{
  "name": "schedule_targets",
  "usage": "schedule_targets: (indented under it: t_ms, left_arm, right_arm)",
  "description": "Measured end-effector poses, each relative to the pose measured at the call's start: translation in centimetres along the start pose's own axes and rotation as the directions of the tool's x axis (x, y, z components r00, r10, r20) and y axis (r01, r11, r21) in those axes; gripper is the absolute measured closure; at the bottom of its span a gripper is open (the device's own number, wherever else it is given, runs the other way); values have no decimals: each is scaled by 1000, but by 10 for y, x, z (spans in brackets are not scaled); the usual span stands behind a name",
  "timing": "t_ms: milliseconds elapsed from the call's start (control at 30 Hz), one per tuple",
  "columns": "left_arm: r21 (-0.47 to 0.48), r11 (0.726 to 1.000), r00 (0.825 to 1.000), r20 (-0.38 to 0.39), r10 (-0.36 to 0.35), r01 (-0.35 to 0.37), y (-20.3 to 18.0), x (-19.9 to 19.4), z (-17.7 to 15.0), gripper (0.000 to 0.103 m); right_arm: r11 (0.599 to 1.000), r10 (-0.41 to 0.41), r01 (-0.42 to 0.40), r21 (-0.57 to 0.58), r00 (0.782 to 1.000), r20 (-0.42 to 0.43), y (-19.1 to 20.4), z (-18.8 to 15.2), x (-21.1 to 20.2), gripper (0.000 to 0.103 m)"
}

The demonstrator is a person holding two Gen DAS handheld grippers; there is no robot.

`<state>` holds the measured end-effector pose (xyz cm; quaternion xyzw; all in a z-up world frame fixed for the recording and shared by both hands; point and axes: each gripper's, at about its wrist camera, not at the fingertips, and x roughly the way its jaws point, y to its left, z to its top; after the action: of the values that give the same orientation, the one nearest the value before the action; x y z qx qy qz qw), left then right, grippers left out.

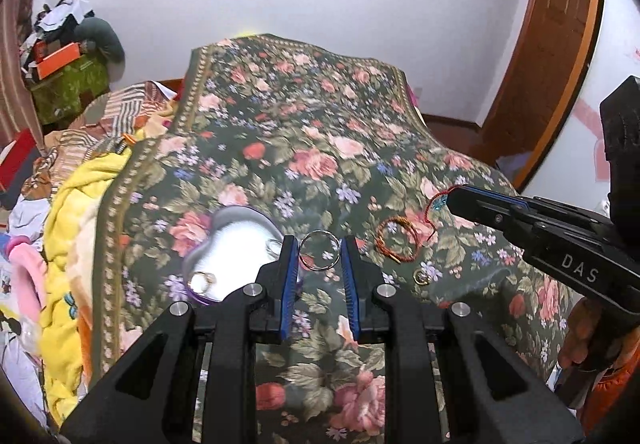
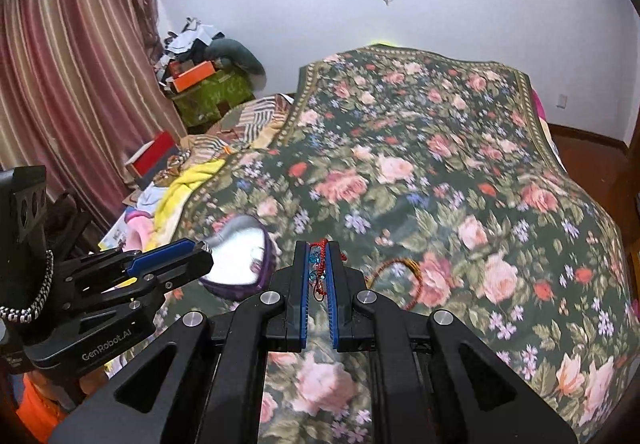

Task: Organize jewelry
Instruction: 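Carry the red bracelet and silver ring over the heart tin with both tools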

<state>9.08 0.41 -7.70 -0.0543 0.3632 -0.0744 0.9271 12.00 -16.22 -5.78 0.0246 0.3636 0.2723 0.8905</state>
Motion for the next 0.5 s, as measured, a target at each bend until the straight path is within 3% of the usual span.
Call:
schedule_targets:
  t_ms: [500]
  left_arm:
    - [-83,994,996,48,77,-73,47,-20,-1,82]
  right_arm:
    - [994,74,-74,-79,997,-3,43,18,22,96]
